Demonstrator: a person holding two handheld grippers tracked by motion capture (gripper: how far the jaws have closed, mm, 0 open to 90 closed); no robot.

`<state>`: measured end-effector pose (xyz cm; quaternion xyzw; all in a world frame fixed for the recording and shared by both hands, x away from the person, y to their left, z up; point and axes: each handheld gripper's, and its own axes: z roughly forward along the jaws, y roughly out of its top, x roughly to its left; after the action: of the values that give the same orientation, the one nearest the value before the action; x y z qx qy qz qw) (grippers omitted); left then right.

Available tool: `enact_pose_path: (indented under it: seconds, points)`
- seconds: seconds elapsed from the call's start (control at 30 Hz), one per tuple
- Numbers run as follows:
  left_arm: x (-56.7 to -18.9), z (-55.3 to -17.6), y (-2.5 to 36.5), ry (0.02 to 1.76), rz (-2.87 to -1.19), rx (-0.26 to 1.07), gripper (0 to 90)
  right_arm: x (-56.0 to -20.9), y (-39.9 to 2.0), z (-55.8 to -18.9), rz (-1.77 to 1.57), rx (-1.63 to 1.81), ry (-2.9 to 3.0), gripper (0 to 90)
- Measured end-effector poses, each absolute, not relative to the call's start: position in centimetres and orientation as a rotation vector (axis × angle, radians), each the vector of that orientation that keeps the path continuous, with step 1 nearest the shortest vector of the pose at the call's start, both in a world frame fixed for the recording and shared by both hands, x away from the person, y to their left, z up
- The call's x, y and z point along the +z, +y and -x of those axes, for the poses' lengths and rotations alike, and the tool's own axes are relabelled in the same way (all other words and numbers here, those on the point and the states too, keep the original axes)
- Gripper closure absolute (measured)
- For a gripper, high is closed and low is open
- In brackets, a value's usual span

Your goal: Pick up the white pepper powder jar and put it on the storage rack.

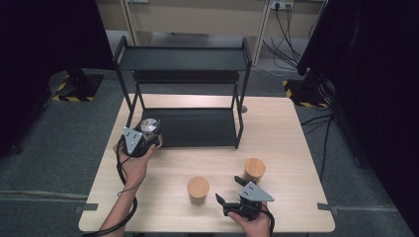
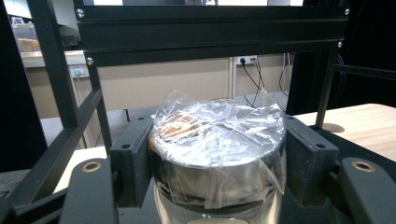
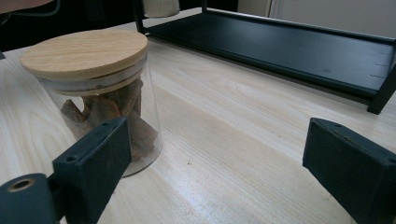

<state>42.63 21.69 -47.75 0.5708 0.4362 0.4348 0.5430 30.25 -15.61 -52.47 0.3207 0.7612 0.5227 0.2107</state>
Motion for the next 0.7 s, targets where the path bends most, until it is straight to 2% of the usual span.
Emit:
enact_pose_path:
  seconds: [0.7]
  points:
    - [-49.0, -45.0, 21.4, 1.055, -1.386, 1.064, 34.7, -52.5, -15.6, -30.2, -0.890, 1.456, 2.116, 8.4]
